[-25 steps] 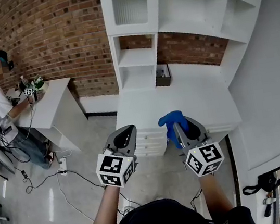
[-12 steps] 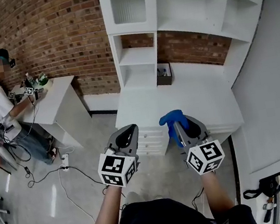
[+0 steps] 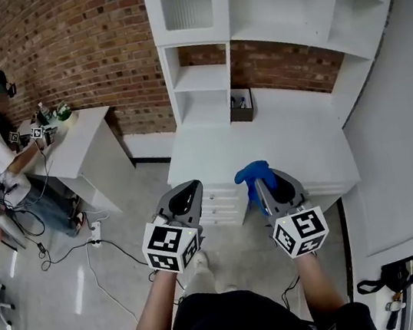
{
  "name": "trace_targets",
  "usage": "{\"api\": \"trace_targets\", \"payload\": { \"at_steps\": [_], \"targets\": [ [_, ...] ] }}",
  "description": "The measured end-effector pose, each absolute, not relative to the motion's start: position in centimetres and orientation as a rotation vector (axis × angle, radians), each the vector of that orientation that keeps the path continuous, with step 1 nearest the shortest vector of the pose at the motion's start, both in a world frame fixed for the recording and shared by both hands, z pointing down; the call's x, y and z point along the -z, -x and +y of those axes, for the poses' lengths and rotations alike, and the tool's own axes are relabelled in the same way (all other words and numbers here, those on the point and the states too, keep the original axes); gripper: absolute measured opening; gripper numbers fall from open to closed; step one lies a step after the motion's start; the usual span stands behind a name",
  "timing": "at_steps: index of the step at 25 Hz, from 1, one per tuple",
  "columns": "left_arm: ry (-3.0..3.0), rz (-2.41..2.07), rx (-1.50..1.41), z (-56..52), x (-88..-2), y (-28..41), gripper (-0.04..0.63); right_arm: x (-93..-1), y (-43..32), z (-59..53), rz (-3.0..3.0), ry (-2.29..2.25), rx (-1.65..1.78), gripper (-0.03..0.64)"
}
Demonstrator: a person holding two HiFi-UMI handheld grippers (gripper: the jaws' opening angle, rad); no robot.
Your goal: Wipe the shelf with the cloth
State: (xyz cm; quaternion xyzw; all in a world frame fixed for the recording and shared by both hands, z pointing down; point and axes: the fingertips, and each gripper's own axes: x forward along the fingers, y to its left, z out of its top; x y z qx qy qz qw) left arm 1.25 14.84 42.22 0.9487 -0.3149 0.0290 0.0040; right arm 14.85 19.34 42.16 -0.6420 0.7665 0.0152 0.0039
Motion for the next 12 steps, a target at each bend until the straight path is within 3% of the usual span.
{"api": "trace_targets", "payload": {
  "at_steps": [12],
  "targets": [
    [-2.972, -0.988, -0.087, 12.6, -42.7, -2.2, 0.017, -42.1, -15.3, 17.0, 2.415, 1.977, -0.046, 0.1]
  ]
}}
